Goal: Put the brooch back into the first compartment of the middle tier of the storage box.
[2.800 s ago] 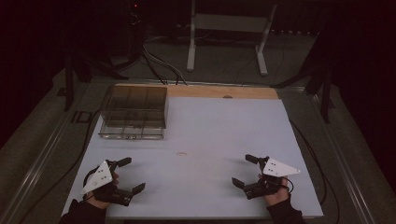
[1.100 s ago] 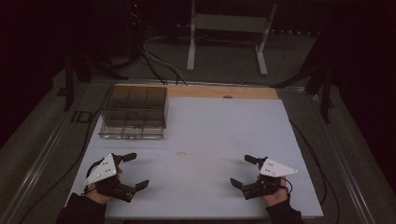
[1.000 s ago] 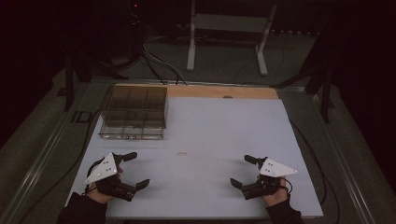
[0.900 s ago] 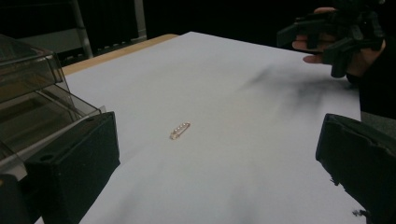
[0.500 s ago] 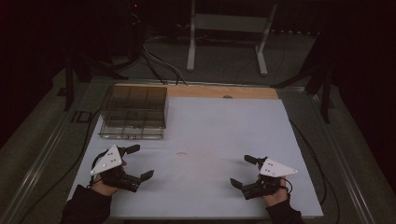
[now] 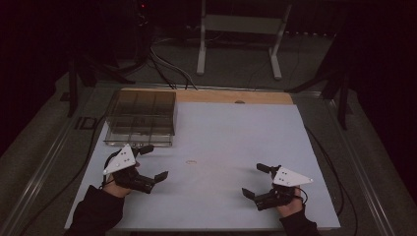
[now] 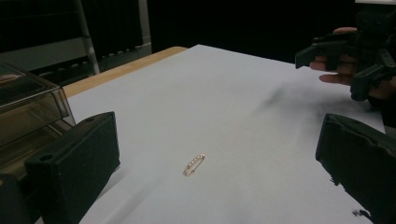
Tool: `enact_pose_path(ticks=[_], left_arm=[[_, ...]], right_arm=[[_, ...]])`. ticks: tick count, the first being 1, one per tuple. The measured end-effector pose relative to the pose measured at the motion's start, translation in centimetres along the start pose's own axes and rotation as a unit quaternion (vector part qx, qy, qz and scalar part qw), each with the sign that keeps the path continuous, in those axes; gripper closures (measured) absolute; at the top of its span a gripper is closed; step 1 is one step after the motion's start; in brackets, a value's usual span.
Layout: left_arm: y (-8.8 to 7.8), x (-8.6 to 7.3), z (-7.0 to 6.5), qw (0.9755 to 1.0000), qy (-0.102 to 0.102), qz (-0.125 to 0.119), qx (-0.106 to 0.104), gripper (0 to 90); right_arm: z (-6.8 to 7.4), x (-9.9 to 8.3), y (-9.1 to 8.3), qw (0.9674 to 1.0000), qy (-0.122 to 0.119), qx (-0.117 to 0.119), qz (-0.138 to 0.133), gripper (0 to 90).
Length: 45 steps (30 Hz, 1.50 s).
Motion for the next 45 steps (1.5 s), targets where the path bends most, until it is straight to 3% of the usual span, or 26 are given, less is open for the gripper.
enact_pose_path(ticks=[19, 27, 45], left_arm=[[3.7, 0.5, 0.3, 0.9999, -0.001, 0.006, -0.016, 0.3], [5.4, 0.4, 0.5, 0.9996, 0.009, 0.015, -0.020, 0.4], [8.5, -1.0, 1.5, 0.9987, -0.012, 0.038, -0.031, 0.4]], right_arm=[[-0.1, 0.0, -0.2, 1.0000, -0.004, -0.001, -0.001, 0.0], [-0.2, 0.0, -0.2, 1.0000, -0.003, -0.002, -0.001, 0.0], [-0.2, -0.1, -0.1, 1.0000, -0.003, -0.001, 0.001, 0.0]])
Point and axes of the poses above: each handheld gripper's, and its own axes: y roughly forward along the jaws, x roughly out of its top, z roughly to its left, the point moved 9 cm from there along y, roughly forward along the jaws, and after that the axes turned 3 degrees about -x, right-handed, at the moved point
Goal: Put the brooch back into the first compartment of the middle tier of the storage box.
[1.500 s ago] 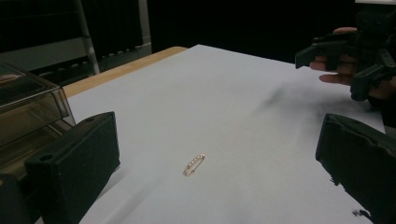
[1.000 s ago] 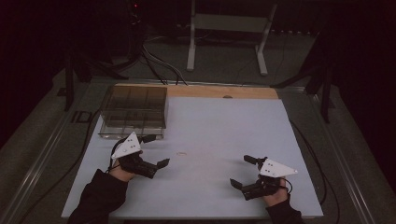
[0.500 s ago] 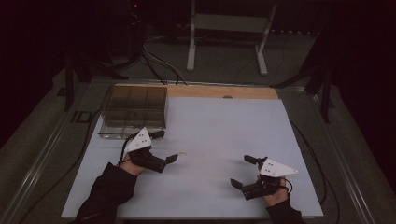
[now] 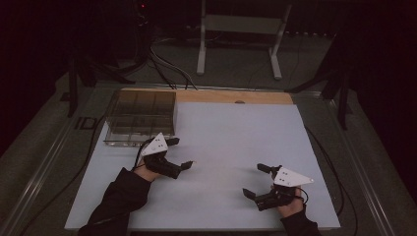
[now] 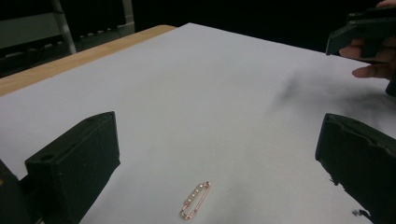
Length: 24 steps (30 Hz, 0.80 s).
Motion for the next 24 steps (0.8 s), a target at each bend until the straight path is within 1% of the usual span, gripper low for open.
enact_pose_path(ticks=[1, 2, 5, 8, 9, 10, 11, 12, 14, 15, 18, 21, 24], left_arm=[[0.1, 0.0, 0.0, 1.0000, -0.004, -0.001, -0.001, 0.4], [0.3, 0.1, 0.2, 1.0000, -0.003, -0.001, 0.006, 0.4], [0.6, 0.1, 0.2, 1.0000, -0.001, 0.001, 0.008, 0.4], [1.0, 0.0, 0.3, 0.9999, -0.005, 0.005, 0.010, 0.4], [1.3, -0.2, 0.3, 0.9999, -0.003, 0.014, 0.009, 0.4], [1.3, -0.2, 0.3, 0.9999, -0.003, 0.014, 0.009, 0.4], [1.6, -0.4, 0.5, 0.9996, -0.005, 0.023, 0.015, 0.4], [1.6, -0.4, 0.5, 0.9996, -0.005, 0.023, 0.015, 0.4], [1.9, -0.6, 0.5, 0.9994, -0.008, 0.031, 0.016, 0.4], [2.1, -0.8, 0.5, 0.9991, -0.004, 0.039, 0.017, 0.4], [2.4, -0.9, 0.5, 0.9989, -0.006, 0.042, 0.019, 0.5], [2.7, -1.1, 0.4, 0.9984, -0.007, 0.053, 0.018, 0.4], [3.0, -1.3, 0.5, 0.9980, -0.018, 0.059, 0.016, 0.5]], right_arm=[[0.0, 0.0, 0.0, 1.0000, 0.003, 0.001, -0.001, 0.0], [0.0, 0.0, 0.0, 1.0000, 0.002, 0.001, 0.000, 0.0], [0.1, 0.0, 0.0, 1.0000, 0.001, 0.002, 0.000, 0.0], [0.1, 0.0, 0.0, 1.0000, 0.002, 0.003, -0.001, 0.0], [0.1, 0.0, 0.0, 1.0000, 0.001, 0.002, 0.001, 0.0], [0.1, 0.0, 0.0, 1.0000, 0.001, 0.002, 0.001, 0.0], [0.0, 0.0, 0.1, 1.0000, 0.002, 0.001, 0.000, 0.0], [0.0, 0.0, 0.0, 1.0000, 0.003, 0.002, 0.000, 0.0], [0.1, 0.0, 0.0, 1.0000, 0.001, 0.001, 0.001, 0.0], [0.1, 0.0, 0.0, 1.0000, 0.001, 0.001, 0.001, 0.0], [0.0, 0.0, 0.0, 1.0000, 0.003, 0.001, 0.000, 0.0], [0.1, -0.1, 0.0, 1.0000, 0.001, 0.001, 0.002, 0.0], [0.0, 0.0, 0.1, 1.0000, 0.003, 0.001, 0.001, 0.0]])
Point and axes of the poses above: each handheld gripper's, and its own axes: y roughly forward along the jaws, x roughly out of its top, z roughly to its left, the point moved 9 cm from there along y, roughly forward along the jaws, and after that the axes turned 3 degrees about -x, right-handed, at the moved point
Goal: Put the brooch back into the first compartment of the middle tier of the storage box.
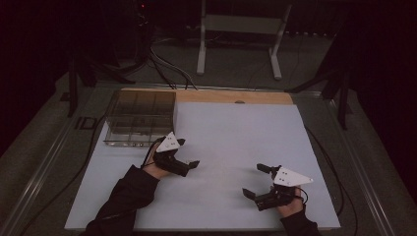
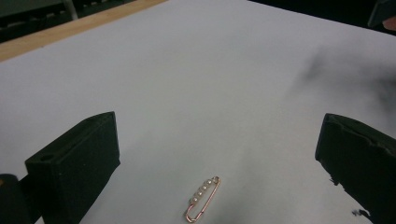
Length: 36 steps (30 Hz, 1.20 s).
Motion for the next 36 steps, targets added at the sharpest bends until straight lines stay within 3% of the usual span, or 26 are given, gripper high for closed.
enact_pose_path(ticks=[8, 15, 19, 21, 30, 36], left_arm=[[0.6, -0.4, 0.0, 0.9998, -0.007, 0.018, -0.001, 1.1], [1.0, -1.4, 0.6, 0.9978, -0.026, 0.056, 0.024, 15.9], [1.2, -1.9, 0.6, 0.9964, -0.020, 0.080, 0.022, 17.2], [1.2, -2.0, 0.6, 0.9965, -0.022, 0.078, 0.022, 18.0], [1.4, -2.7, 0.8, 0.9943, -0.009, 0.102, 0.028, 36.6], [1.5, -3.1, 0.8, 0.9936, -0.011, 0.111, 0.015, 51.9]], right_arm=[[0.1, -0.1, 0.0, 1.0000, -0.001, 0.000, 0.002, 0.0], [0.0, -0.1, 0.0, 1.0000, -0.001, 0.001, 0.003, 0.0], [0.1, -0.1, 0.0, 1.0000, -0.002, 0.001, 0.004, 0.0], [0.1, -0.1, 0.1, 1.0000, -0.001, 0.001, 0.004, 0.0], [0.1, -0.2, 0.1, 1.0000, -0.001, 0.002, 0.006, 0.0], [0.1, -0.2, 0.1, 1.0000, -0.002, 0.001, 0.006, 0.0]])
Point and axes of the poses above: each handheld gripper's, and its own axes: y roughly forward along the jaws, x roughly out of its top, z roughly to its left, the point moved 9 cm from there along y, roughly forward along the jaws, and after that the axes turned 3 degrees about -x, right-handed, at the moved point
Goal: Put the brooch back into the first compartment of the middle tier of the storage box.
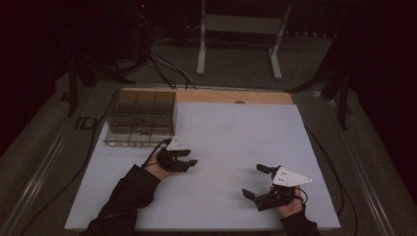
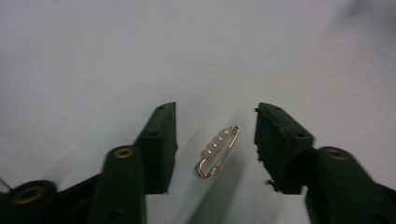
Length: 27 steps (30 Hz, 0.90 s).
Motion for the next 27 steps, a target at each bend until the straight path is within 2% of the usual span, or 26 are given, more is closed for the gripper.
enact_pose_path(ticks=[2, 3, 4, 7, 8, 9, 14, 17, 20, 23, 25, 27], left_arm=[[0.21, -0.35, -0.09, 0.9999, 0.006, 0.015, 0.000, 55.9], [0.21, -0.35, -0.09, 0.9999, 0.006, 0.015, 0.000, 56.4], [0.49, -0.73, -0.09, 0.9995, 0.010, 0.031, 0.001, 58.7], [0.59, -0.80, 0.00, 0.9995, 0.012, 0.030, 0.003, 60.5], [0.54, -0.79, 0.10, 0.9995, 0.008, 0.031, 0.006, 65.7], [0.48, -0.81, 0.14, 0.9994, 0.009, 0.032, 0.006, 65.7], [0.49, -0.84, 0.05, 0.9992, 0.020, 0.034, 0.011, 72.1], [0.55, -0.78, -0.24, 0.9988, 0.030, 0.037, 0.008, 80.1], [0.59, -0.78, -0.42, 0.9989, 0.027, 0.039, 0.003, 85.6], [0.59, -0.74, -0.45, 0.9985, 0.032, 0.043, 0.005, 85.7], [0.58, -0.77, -0.44, 0.9988, 0.023, 0.043, 0.003, 86.2], [0.58, -0.74, -0.49, 0.9986, 0.027, 0.044, 0.006, 86.5]], right_arm=[[-0.04, 0.01, 0.03, 1.0000, 0.000, -0.001, 0.000, 0.0], [-0.02, 0.00, 0.02, 1.0000, 0.001, 0.000, 0.000, 0.0], [0.01, -0.01, 0.00, 1.0000, 0.000, -0.001, 0.000, 0.0], [-0.01, 0.02, 0.00, 1.0000, 0.000, -0.001, 0.000, 0.0], [-0.06, 0.00, 0.03, 1.0000, 0.001, -0.001, 0.000, 0.0], [-0.06, 0.00, 0.03, 1.0000, 0.001, -0.001, 0.000, 0.0], [-0.08, 0.02, 0.03, 1.0000, 0.000, -0.002, 0.000, 0.0], [-0.02, 0.00, 0.01, 1.0000, -0.001, -0.002, 0.000, 0.0], [-0.06, -0.01, 0.05, 1.0000, 0.001, -0.001, 0.000, 0.0], [-0.01, -0.01, 0.03, 1.0000, -0.002, -0.002, 0.001, 0.0], [-0.04, 0.00, 0.05, 1.0000, -0.002, -0.002, 0.001, 0.0], [-0.01, -0.04, 0.03, 1.0000, -0.001, -0.001, 0.002, 0.0]])
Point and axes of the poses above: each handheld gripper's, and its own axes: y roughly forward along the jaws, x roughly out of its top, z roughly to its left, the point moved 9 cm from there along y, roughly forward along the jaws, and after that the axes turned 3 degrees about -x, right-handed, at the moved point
